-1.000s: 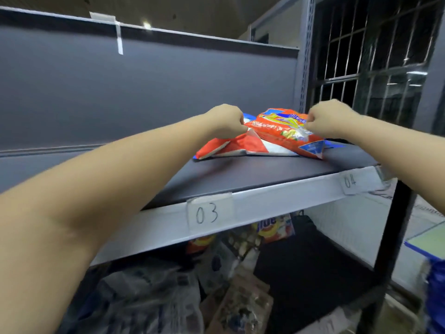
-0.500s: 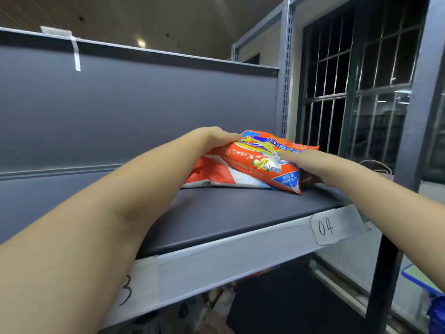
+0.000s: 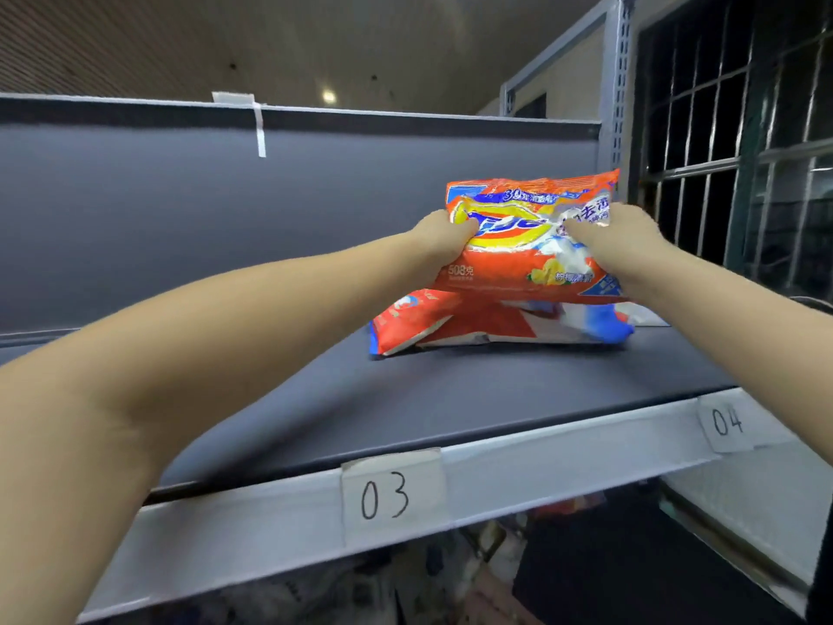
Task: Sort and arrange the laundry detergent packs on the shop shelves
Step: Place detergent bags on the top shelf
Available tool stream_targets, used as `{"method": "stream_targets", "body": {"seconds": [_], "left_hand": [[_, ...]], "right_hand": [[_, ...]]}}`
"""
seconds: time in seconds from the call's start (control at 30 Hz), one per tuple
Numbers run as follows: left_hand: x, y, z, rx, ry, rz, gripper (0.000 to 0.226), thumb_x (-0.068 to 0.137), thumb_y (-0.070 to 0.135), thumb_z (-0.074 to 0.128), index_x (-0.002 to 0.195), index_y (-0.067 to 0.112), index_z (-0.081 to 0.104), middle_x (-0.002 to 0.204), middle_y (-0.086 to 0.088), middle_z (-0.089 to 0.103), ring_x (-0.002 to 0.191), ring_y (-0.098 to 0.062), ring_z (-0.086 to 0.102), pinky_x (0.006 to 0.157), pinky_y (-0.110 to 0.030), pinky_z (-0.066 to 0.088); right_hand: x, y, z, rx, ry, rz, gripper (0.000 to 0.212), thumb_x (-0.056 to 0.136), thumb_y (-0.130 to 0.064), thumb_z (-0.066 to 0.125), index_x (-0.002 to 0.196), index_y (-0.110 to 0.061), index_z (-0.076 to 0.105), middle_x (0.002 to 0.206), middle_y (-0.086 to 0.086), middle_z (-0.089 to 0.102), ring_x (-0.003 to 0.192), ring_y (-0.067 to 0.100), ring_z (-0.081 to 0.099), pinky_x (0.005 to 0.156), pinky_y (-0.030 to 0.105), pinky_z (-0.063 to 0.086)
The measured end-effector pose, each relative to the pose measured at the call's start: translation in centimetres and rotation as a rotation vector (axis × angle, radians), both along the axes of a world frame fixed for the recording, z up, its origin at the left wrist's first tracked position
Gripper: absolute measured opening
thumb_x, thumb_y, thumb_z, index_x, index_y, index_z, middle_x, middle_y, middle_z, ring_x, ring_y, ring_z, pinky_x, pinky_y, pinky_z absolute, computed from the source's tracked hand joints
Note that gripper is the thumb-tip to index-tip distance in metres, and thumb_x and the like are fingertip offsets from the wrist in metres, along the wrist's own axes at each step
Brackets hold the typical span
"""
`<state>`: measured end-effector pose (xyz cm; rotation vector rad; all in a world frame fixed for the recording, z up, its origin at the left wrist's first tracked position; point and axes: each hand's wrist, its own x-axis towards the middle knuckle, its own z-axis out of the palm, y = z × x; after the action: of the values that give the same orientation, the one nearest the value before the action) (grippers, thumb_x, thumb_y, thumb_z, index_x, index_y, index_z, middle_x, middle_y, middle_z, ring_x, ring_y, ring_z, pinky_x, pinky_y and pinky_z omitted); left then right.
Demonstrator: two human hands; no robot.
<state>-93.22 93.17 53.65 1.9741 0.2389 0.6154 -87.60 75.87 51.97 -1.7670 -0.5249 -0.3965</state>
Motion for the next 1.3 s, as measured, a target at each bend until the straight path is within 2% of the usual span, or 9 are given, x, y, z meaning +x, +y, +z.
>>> {"method": "stream_targets", "body": {"seconds": [0.07, 0.2, 0.47, 0.6, 0.77, 0.9, 1.03, 1.13, 1.3], "left_hand": [[-2.6, 2.2, 0.3, 0.037, -0.022, 0.092, 0.036, 0.099, 0.032, 0.047, 0.125, 0.007, 0.051, 0.118, -0.012, 0.063, 0.102, -0.028, 0.065, 0.090, -0.042, 0.053], [-9.0, 7.5, 0.2, 0.075, -0.040, 0.250, 0.036, 0.101, 0.033, 0.043, 0.126, 0.007, 0.049, 0.118, -0.011, 0.063, 0.102, -0.027, 0.065, 0.091, -0.040, 0.053], [-25.5, 20.9, -2.0, 0.052, -0.014, 0.510, 0.023, 0.101, 0.031, 0.041, 0.113, 0.013, 0.051, 0.112, -0.009, 0.065, 0.086, -0.020, 0.063, 0.077, -0.032, 0.053], [-32.5, 27.4, -1.5, 0.140, 0.023, 0.672, 0.033, 0.100, 0.032, 0.042, 0.121, 0.007, 0.050, 0.114, -0.010, 0.064, 0.097, -0.025, 0.064, 0.085, -0.039, 0.054], [-38.1, 34.0, 0.4, 0.187, 0.025, 0.826, 0.028, 0.100, 0.030, 0.045, 0.115, 0.007, 0.051, 0.110, -0.011, 0.063, 0.096, -0.026, 0.064, 0.081, -0.038, 0.055], [-39.9, 38.0, 0.9, 0.164, 0.012, 0.945, 0.033, 0.096, 0.027, 0.050, 0.118, 0.002, 0.053, 0.116, -0.016, 0.062, 0.099, -0.030, 0.062, 0.086, -0.040, 0.053], [-40.7, 40.8, 0.3, 0.072, 0.143, 0.956, 0.043, 0.092, 0.026, 0.057, 0.125, 0.000, 0.051, 0.123, -0.017, 0.059, 0.105, -0.030, 0.060, 0.079, -0.032, 0.045], [-40.2, 41.5, 0.3, 0.348, 0.362, 0.925, 0.042, 0.092, 0.033, 0.053, 0.118, 0.000, 0.056, 0.119, -0.016, 0.060, 0.108, -0.031, 0.058, 0.079, -0.029, 0.041], [-40.3, 39.8, 0.1, 0.987, 0.665, 1.003, 0.040, 0.098, 0.038, 0.041, 0.114, 0.006, 0.060, 0.119, -0.013, 0.060, 0.109, -0.032, 0.056, 0.076, -0.032, 0.039]], "right_hand": [[-1.6, 2.5, 0.5, -0.051, -0.048, 0.033, 0.012, 0.095, -0.020, 0.053, 0.092, -0.010, 0.058, 0.093, 0.007, 0.059, 0.086, 0.024, 0.053, 0.067, 0.031, 0.044], [-5.3, 9.1, 0.8, -0.150, -0.085, 0.095, 0.035, 0.097, -0.027, 0.048, 0.118, 0.000, 0.054, 0.116, 0.016, 0.055, 0.097, 0.030, 0.052, 0.072, 0.028, 0.033], [-16.6, 26.6, 0.1, -0.264, 0.012, 0.421, 0.037, 0.096, -0.031, 0.049, 0.124, -0.007, 0.052, 0.120, 0.012, 0.060, 0.104, 0.032, 0.061, 0.091, 0.044, 0.050], [-22.0, 34.9, 0.2, -0.289, 0.126, 0.611, 0.034, 0.097, -0.028, 0.049, 0.124, -0.007, 0.050, 0.115, 0.013, 0.064, 0.096, 0.029, 0.066, 0.078, 0.038, 0.055], [-26.8, 43.0, 1.4, -0.299, 0.166, 0.742, 0.034, 0.097, -0.025, 0.051, 0.125, -0.005, 0.049, 0.118, 0.012, 0.063, 0.100, 0.028, 0.065, 0.085, 0.038, 0.054], [-28.8, 47.9, 2.4, -0.295, 0.199, 0.808, 0.030, 0.096, -0.018, 0.053, 0.121, -0.001, 0.051, 0.112, 0.014, 0.063, 0.091, 0.026, 0.063, 0.068, 0.033, 0.053], [-28.8, 51.8, 0.9, -0.495, 0.240, 0.765, 0.029, 0.092, -0.009, 0.056, 0.118, 0.003, 0.050, 0.104, 0.019, 0.062, 0.091, 0.032, 0.064, 0.087, 0.041, 0.051], [-28.2, 52.5, -1.0, -0.667, 0.284, 0.754, 0.025, 0.091, -0.009, 0.055, 0.113, 0.001, 0.049, 0.088, 0.017, 0.058, 0.072, 0.028, 0.059, 0.069, 0.036, 0.052], [-27.7, 50.1, -0.9, -0.696, 0.205, 0.728, 0.027, 0.093, -0.014, 0.053, 0.115, 0.000, 0.048, 0.099, 0.018, 0.061, 0.072, 0.028, 0.061, 0.072, 0.037, 0.054]]}}
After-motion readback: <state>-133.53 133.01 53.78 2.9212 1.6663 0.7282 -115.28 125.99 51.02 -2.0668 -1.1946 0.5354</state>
